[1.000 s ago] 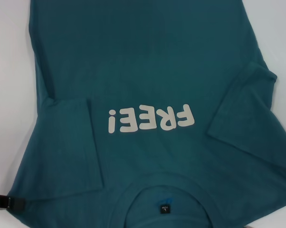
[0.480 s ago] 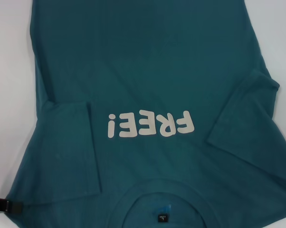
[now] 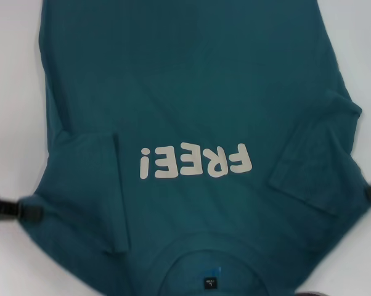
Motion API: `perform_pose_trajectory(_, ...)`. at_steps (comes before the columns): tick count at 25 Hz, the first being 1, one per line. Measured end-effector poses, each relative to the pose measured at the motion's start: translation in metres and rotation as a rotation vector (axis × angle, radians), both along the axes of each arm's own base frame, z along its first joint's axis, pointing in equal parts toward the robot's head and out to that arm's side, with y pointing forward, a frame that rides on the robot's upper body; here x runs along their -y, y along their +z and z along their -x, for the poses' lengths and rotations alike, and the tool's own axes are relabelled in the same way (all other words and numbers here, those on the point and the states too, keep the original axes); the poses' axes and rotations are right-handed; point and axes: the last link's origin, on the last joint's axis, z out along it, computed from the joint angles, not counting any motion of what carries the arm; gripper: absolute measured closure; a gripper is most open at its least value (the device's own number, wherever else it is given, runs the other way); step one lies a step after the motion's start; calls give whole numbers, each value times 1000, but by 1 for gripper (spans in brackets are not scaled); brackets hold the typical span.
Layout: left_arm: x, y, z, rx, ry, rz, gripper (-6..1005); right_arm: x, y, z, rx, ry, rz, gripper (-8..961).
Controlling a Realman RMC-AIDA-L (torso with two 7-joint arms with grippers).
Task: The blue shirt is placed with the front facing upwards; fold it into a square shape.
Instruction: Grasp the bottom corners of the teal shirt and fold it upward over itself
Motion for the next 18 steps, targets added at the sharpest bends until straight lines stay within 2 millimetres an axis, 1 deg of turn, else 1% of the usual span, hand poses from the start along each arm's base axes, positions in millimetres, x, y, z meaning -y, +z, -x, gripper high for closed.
perform_pose_trajectory(1,-9,0,-4,8,2,-4,973,-8,1,7,-23,15,-23,915)
perform_pose_trajectory(2,-9,0,-4,8,2,-4,973,-13,2,11,-35,23,-39,915)
perform_pose_trajectory(3,-31,-2,-16,11,5,-12,973,-19,3,17,-51,36,-59,915)
perform_pose_trajectory(4,-33,-2,-17,10,5,-13,973,-26,4,22,-64,51,-79,915)
perform_pose_trajectory(8,-67,-5,-35,-13,15,-51,973,-44,7,34,-74,87,-138,915)
perform_pose_trajectory(11,-94,-5,-51,-20,-2,-94,972,-56,13,37,-71,98,-200,915)
perform_pose_trajectory(13,-108,-5,-59,-29,-10,-125,972,-64,20,37,-69,98,-262,915)
perform_pose_trajectory(14,-115,-5,-61,-38,-8,-144,972,-69,24,36,-65,95,-299,915)
perform_pose_trajectory(15,-115,-5,-61,-38,-8,-144,972,-73,26,35,-60,90,-333,915)
perform_pose_trajectory(16,-128,-7,-65,-61,2,-186,971,-77,29,34,-56,87,-360,915)
perform_pose_trajectory(18,-138,-9,-68,-76,9,-215,970,-85,32,33,-41,81,-414,915)
